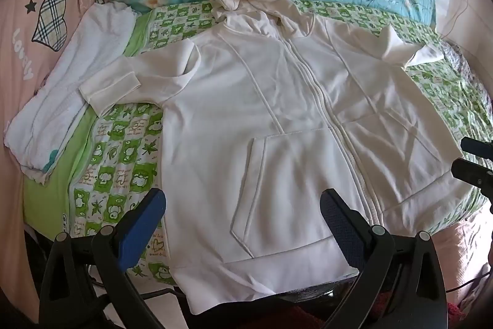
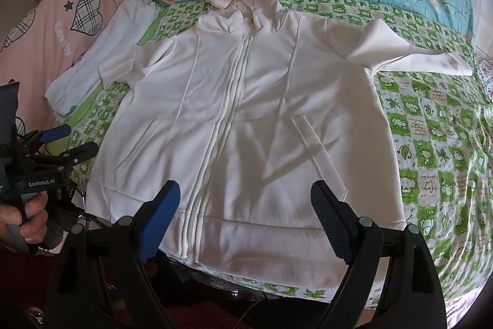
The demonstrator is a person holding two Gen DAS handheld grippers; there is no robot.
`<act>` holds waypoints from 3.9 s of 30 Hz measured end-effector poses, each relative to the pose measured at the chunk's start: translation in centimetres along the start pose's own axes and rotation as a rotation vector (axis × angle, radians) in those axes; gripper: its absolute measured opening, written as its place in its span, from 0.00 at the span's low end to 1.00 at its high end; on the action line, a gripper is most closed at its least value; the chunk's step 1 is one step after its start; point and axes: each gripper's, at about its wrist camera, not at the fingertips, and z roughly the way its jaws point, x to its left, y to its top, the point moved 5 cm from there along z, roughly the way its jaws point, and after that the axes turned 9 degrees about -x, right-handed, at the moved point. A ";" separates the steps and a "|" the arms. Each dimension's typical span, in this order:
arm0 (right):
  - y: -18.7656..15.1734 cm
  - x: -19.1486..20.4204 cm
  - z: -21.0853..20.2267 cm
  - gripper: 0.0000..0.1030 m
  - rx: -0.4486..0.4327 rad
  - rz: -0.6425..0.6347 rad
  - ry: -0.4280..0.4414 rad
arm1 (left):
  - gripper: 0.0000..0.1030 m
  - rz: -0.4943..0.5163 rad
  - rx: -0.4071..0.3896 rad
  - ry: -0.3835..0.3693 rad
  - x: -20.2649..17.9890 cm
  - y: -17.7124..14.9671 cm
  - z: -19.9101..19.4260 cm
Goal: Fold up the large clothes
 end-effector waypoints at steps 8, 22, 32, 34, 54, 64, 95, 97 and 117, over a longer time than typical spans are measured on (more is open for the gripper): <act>0.1 0.0 0.1 0.85 -0.002 0.004 0.000 | 0.98 0.000 0.002 0.000 0.2 0.5 -0.3; 0.4 0.0 0.6 0.85 0.004 0.004 -0.005 | 0.98 -0.001 0.003 -0.002 0.1 0.3 0.4; 0.7 -2.5 1.1 0.85 -0.012 0.047 -0.014 | 0.98 -0.056 0.076 -0.052 -0.2 -0.2 2.6; 0.7 -3.2 1.4 0.85 0.007 0.074 -0.013 | 0.98 -0.064 0.093 -0.059 -0.4 -0.1 3.1; 8.7 -27.6 6.1 0.69 -0.106 0.401 -0.302 | 0.98 -0.128 0.083 -0.052 0.2 5.3 10.7; 16.9 -43.9 11.3 0.58 -0.207 0.563 -0.505 | 0.98 -0.123 0.151 -0.056 -1.0 7.3 15.9; 21.9 -14.6 20.4 0.10 -0.238 0.459 0.373 | 0.98 -0.278 0.098 -0.176 1.5 7.7 17.8; 21.5 -8.9 23.0 0.10 -0.177 0.435 0.472 | 0.98 -0.302 0.082 -0.196 2.5 7.6 17.2; 12.8 4.8 27.7 0.38 0.164 0.286 0.701 | 0.98 -0.438 0.153 -0.410 7.8 11.7 23.8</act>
